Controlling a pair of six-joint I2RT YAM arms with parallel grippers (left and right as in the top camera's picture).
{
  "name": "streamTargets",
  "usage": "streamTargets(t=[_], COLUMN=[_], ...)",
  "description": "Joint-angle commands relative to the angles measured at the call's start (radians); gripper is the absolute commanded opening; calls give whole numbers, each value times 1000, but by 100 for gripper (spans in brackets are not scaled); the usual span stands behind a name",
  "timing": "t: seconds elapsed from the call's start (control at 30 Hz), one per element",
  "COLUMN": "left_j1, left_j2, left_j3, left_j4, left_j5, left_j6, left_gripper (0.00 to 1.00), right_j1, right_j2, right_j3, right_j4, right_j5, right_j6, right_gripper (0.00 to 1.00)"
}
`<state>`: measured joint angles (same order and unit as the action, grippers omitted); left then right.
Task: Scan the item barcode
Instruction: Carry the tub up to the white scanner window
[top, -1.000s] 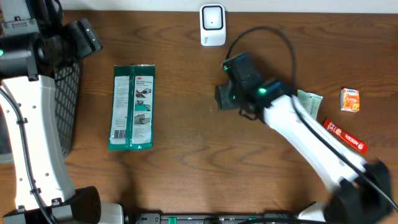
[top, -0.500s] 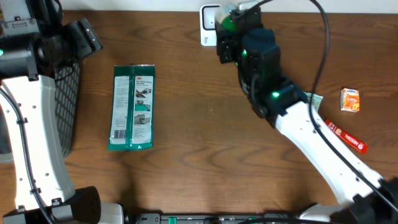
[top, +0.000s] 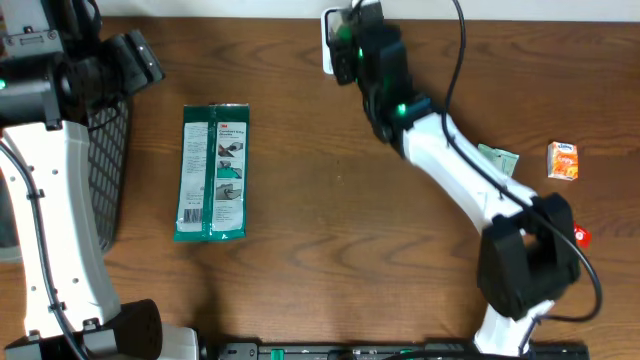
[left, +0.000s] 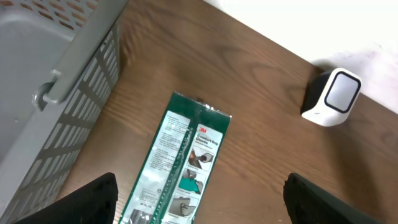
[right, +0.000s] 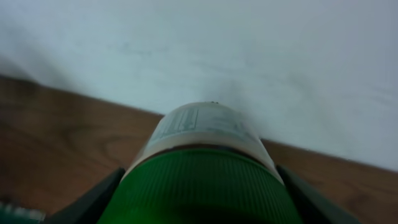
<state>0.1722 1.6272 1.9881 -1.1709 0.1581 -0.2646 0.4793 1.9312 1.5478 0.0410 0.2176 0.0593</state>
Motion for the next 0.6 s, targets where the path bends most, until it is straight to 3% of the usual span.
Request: streamTargets(t=[0.0,0.2,0.57], left_j1=[3,3,3], left_j2=[3,3,3], left_j3=[5,5,5], left_j4=[-3,-3,-3], left_j5=[6,6,6], left_j6=[8,8,8], left_gripper=[85,85,85], right_j1=[-42,-82,-92], right_j2=[58,240,459], right_j3=[214,455,497], right_j4=[-54,-165,92], right_j5=[-71,-133,-124], right_j6=[-12,-12,-31], right_gripper=[1,1,1])
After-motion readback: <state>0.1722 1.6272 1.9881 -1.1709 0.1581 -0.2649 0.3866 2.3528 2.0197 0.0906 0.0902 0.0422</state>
